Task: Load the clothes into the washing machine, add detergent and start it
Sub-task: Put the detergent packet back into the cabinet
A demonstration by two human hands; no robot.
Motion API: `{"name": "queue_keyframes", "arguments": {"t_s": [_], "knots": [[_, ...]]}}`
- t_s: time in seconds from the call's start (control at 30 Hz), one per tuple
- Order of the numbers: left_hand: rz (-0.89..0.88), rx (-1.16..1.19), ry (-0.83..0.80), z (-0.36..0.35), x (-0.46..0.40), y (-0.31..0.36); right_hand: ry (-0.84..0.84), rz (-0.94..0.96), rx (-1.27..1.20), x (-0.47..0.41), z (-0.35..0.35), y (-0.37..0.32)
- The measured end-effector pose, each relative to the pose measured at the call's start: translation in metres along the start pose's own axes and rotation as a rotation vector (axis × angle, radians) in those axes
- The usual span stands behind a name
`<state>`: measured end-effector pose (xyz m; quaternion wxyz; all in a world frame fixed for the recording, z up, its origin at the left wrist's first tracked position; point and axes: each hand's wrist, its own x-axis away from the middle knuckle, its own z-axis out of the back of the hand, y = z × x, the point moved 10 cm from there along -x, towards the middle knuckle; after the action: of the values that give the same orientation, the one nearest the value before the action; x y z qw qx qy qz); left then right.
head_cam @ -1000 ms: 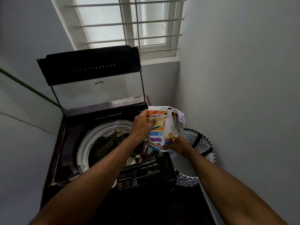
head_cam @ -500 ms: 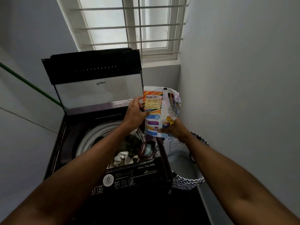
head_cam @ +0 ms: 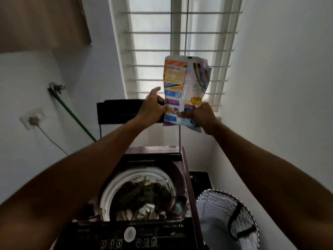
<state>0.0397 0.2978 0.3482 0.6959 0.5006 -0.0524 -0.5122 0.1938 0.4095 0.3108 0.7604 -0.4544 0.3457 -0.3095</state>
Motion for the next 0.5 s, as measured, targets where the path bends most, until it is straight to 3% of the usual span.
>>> {"name": "queue_keyframes", "arguments": {"t_s": [0.37,0.5], "knots": [[-0.138,-0.37,0.38,0.222,-0.007,0.102,0.045,0.154,-0.166,-0.047,-0.051,-0.2],[-0.115,-0.334,0.545,0.302,0.013,0.117,-0.003,0.246,-0.214,-0.039,-0.083,-0.271]]}}
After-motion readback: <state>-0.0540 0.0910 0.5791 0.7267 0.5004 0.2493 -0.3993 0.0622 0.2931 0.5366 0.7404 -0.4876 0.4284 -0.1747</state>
